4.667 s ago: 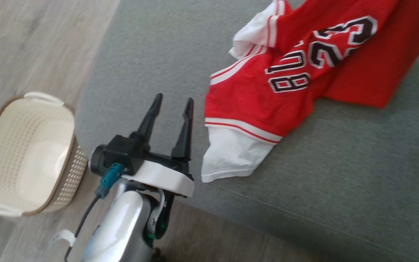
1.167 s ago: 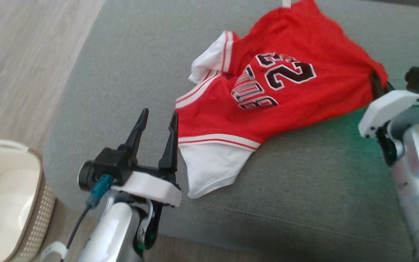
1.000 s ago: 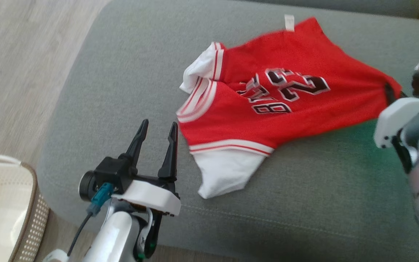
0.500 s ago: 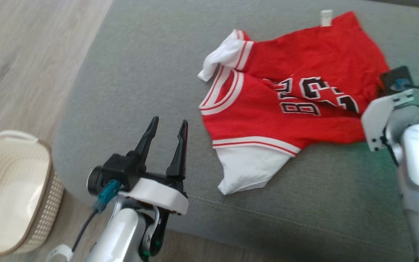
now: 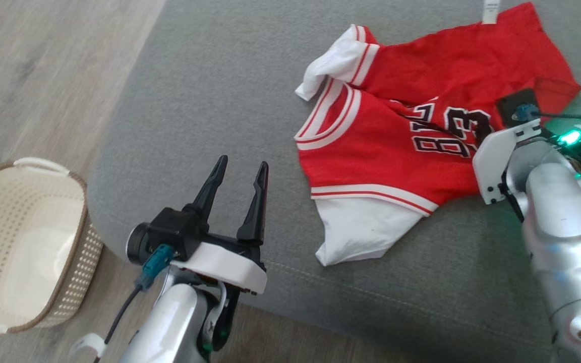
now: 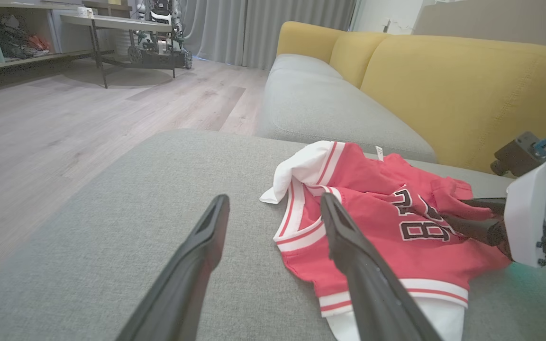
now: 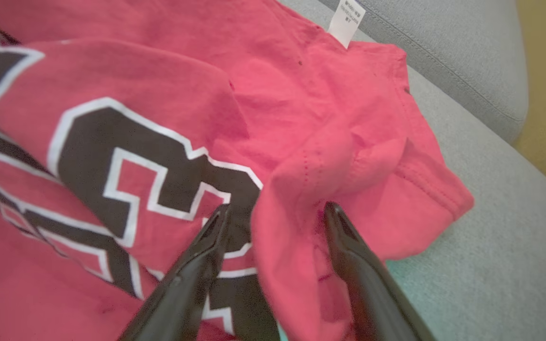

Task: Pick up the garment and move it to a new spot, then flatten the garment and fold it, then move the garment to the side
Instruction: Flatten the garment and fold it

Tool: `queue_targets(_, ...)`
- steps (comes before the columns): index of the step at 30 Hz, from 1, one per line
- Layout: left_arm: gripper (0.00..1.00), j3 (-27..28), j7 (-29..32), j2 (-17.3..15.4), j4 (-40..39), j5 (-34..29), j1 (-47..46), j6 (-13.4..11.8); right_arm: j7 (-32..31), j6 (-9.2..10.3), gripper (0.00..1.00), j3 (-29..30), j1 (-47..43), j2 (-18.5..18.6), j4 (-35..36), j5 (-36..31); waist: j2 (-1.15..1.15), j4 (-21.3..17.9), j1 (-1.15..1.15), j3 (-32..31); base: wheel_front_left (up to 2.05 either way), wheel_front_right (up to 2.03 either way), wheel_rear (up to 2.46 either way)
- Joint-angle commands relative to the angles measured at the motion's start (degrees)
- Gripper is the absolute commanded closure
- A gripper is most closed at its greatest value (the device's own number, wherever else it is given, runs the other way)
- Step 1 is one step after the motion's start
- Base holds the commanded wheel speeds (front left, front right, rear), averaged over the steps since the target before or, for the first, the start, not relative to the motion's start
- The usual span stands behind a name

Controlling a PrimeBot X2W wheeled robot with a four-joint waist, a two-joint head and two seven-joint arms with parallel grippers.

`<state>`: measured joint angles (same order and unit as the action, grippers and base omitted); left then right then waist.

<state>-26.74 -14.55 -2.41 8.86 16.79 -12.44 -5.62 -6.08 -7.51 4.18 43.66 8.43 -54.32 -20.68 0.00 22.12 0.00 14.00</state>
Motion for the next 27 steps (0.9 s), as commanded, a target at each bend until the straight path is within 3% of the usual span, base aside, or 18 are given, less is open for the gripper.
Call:
queue_targets(1, 0.0, 2.1, -0.4, -0.5, -1.6, 0.1, -2.4, -0.3, 1.4, 0.02, 0.0, -0.6, 1.5, -1.4, 0.9, -0.4, 0.0, -0.8, 0.0, -0.3, 0.0, 0.0, 0.0)
queue_targets(14, 0.0, 5.1, -0.4, -0.5, -1.2, -1.6, -1.4, 0.3, 11.6, 0.02, 0.0, 1.9, -0.9, -3.5, 2.9, 8.7, 0.0, -8.7, 0.0, -5.1, 0.0, 0.0, 0.0)
queue_targets(27, 0.0, 8.1, -0.4, -0.5, -1.6, -2.9, 1.1, 1.2, 15.1, 0.02, 0.0, 1.9, -18.3, -4.1, 21.2, 25.9, 0.0, -13.5, 0.0, -8.5, 0.0, 0.0, 0.0)
